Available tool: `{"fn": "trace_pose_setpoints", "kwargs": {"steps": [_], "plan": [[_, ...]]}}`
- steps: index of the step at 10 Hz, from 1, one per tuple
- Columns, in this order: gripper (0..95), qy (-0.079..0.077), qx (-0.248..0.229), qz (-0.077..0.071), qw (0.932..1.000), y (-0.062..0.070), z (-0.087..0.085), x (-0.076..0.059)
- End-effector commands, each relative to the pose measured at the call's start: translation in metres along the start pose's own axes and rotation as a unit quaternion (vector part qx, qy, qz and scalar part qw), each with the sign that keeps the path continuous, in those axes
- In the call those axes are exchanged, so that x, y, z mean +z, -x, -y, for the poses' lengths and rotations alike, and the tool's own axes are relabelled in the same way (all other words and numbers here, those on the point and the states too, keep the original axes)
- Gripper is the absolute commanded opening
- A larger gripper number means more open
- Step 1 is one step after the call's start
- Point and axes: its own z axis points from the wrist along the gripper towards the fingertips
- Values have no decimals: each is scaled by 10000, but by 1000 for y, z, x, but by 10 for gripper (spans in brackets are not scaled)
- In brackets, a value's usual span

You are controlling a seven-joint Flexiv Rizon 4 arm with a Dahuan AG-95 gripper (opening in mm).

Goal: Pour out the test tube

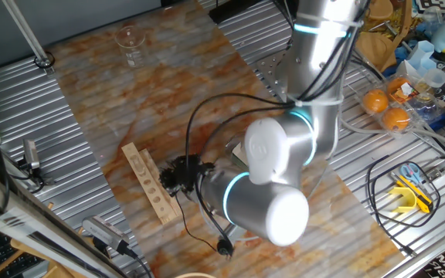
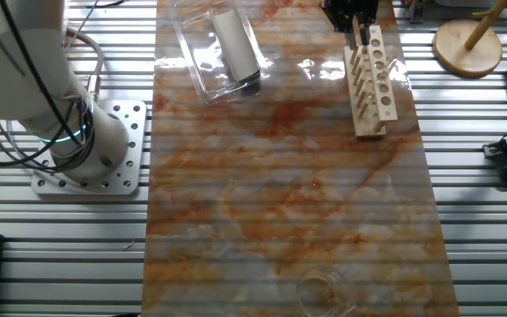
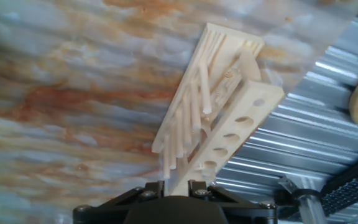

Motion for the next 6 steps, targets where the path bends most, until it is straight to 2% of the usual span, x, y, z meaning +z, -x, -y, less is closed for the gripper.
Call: {"fn": "trace_pose_setpoints", "kwargs": {"steps": [1, 6], "plan": [[190, -159, -145, -141, 9997, -1, -1, 1], [190, -292, -135, -235, 9992, 1, 1, 9]]}}
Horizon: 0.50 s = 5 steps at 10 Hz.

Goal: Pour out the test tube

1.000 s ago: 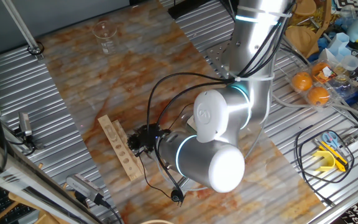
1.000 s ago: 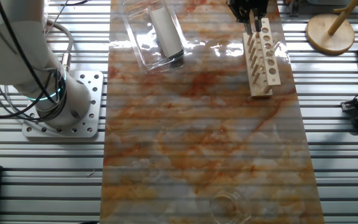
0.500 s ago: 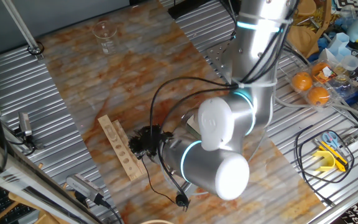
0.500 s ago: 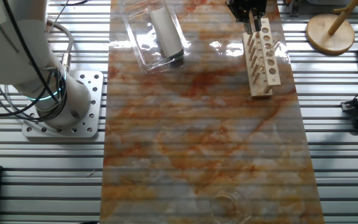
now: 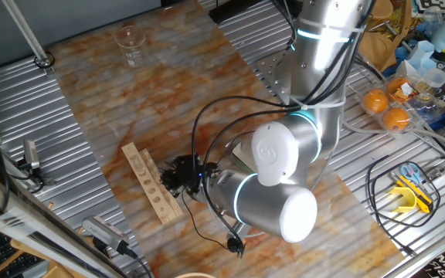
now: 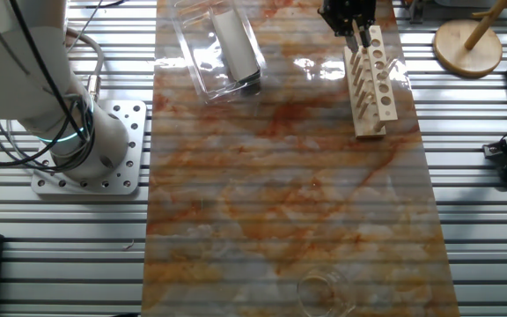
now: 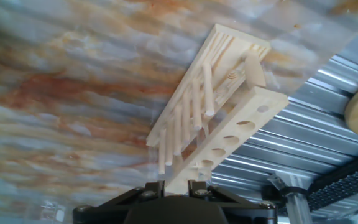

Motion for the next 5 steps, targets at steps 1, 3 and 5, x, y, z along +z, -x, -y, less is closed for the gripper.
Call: {"fn": "trace_pose_setpoints", "kwargs": {"steps": [1, 3, 5], "plan": [[190, -21, -9, -91, 10000, 1, 1, 2], [190, -2, -42, -230, 9997, 3, 2, 5], [190, -27, -30, -323, 9995, 3, 2, 7]]}}
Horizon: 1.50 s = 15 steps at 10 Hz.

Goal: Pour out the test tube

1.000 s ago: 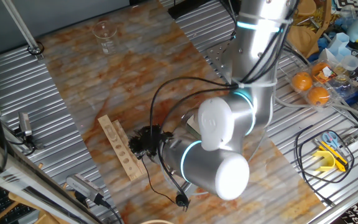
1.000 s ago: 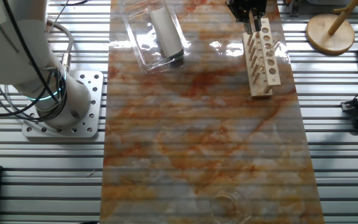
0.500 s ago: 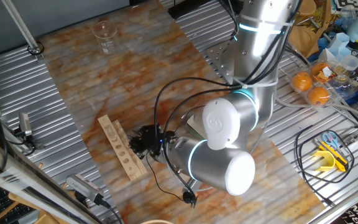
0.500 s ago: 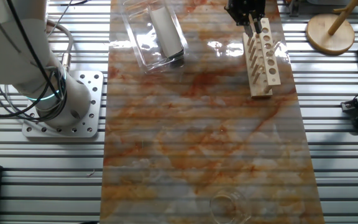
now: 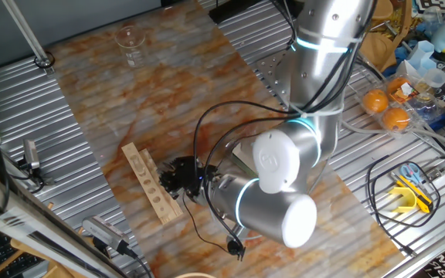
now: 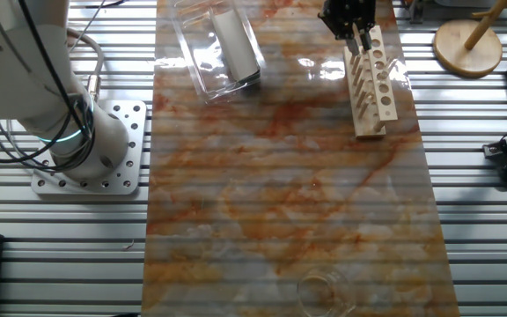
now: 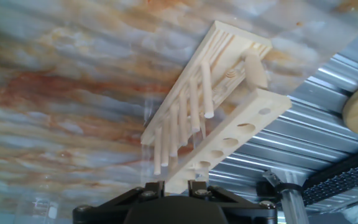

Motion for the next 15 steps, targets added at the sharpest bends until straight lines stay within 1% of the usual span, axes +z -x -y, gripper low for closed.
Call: {"fn": "trace_pose_setpoints", "kwargs": {"steps": [1, 3, 4, 5, 7, 9, 10, 11, 12, 13, 15], "plan": [[190, -67, 51, -106, 9999, 0, 0, 1], [190, -99, 114, -125, 9998, 0, 0, 3], [190, -91, 117, -104, 9998, 0, 0, 3], [380, -85, 95, 45, 9999, 0, 0, 2], [380, -57, -42, -87, 9999, 0, 0, 2], [380, 27, -298, -302, 9991, 0, 0, 2], [380, 27, -339, -303, 9990, 0, 0, 2], [380, 12, -350, -389, 9986, 0, 0, 2], [380, -80, -320, -474, 9983, 0, 0, 2], [380, -276, -340, -651, 9969, 0, 0, 3], [380, -351, -341, -680, 9965, -1, 1, 7]]}}
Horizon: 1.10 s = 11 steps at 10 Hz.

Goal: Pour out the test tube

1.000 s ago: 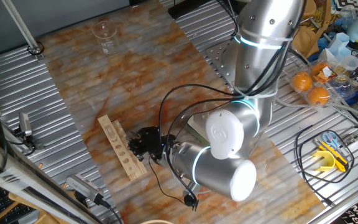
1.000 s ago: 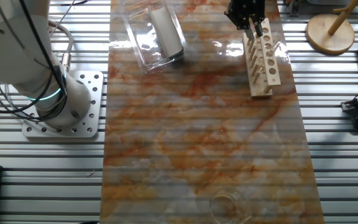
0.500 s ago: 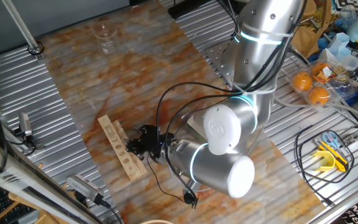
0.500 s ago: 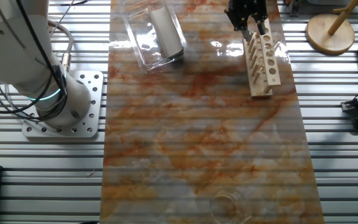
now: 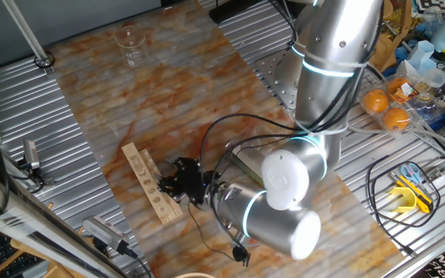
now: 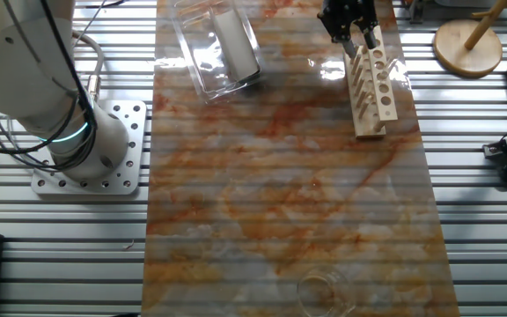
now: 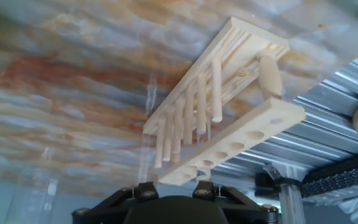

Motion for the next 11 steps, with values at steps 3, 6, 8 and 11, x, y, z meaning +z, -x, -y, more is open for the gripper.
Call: {"fn": "trace_pose_setpoints", "kwargs": {"steps": [3, 6, 8, 11], "plan": [[380, -213, 92, 8, 9997, -11, 4, 19], [380, -190, 51, -57, 9998, -13, 15, 24], [380, -196, -2, -79, 9998, -11, 16, 27], [380, -190, 60, -118, 9997, -11, 15, 33]]}}
